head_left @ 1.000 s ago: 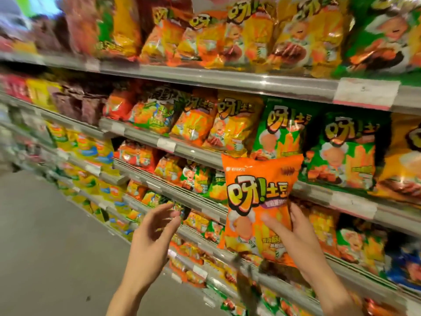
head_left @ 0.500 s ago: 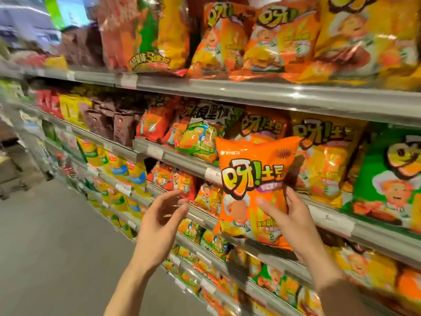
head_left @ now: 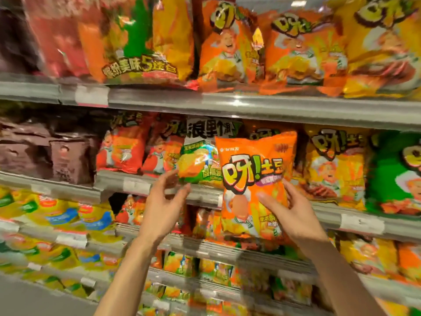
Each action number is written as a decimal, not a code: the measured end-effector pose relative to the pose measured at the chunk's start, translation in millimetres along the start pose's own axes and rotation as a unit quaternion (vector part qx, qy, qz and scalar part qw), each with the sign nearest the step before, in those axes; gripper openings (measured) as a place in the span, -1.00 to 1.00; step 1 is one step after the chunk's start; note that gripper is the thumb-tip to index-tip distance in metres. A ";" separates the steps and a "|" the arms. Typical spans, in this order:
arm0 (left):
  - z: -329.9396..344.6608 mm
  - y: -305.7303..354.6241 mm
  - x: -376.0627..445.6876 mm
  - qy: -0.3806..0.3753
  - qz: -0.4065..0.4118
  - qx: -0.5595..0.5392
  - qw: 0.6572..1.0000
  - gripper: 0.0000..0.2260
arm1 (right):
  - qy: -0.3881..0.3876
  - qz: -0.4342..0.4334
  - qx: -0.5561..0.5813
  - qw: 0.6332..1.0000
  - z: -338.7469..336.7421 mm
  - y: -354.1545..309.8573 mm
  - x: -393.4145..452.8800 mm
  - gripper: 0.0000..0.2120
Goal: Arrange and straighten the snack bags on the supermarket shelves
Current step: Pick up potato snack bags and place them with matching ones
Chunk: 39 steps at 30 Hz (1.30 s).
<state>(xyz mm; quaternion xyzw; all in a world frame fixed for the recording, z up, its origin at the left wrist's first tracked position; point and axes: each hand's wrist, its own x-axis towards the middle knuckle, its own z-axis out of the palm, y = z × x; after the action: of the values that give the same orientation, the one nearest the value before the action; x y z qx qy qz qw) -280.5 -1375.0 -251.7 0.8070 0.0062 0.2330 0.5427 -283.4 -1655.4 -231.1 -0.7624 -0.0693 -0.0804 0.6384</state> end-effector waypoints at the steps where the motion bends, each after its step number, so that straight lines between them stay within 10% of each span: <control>1: -1.5 -5.7 17.2 -0.010 0.003 0.016 1.000 -0.60 | 0.010 0.001 -0.005 1.000 5.0 -0.7 1.6 -0.30; 6: 2.8 -24.8 85.0 -0.068 0.011 0.124 0.990 -0.36 | 0.071 0.017 -0.042 0.996 26.6 -14.7 2.0 -0.16; 11: 9.2 -3.5 98.1 -0.061 -0.018 0.181 0.981 -0.30 | 0.080 0.017 -0.033 0.996 31.2 -19.7 5.5 -0.46; 23: -4.2 6.7 100.6 -0.020 0.021 0.058 0.998 -0.36 | 0.098 0.037 -0.081 0.991 28.0 -14.0 7.4 -0.06; 39: -117.0 -26.0 74.8 0.060 -0.029 -0.093 0.993 -0.48 | 0.115 -0.003 -0.165 0.980 126.5 -40.0 108.6 -0.24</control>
<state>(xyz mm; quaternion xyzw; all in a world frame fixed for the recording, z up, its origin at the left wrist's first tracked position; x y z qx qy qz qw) -252.3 -1242.5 -211.6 0.7368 0.0406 0.2650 0.6207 -181.3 -1523.6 -191.4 -0.8424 0.0165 -0.1800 0.5076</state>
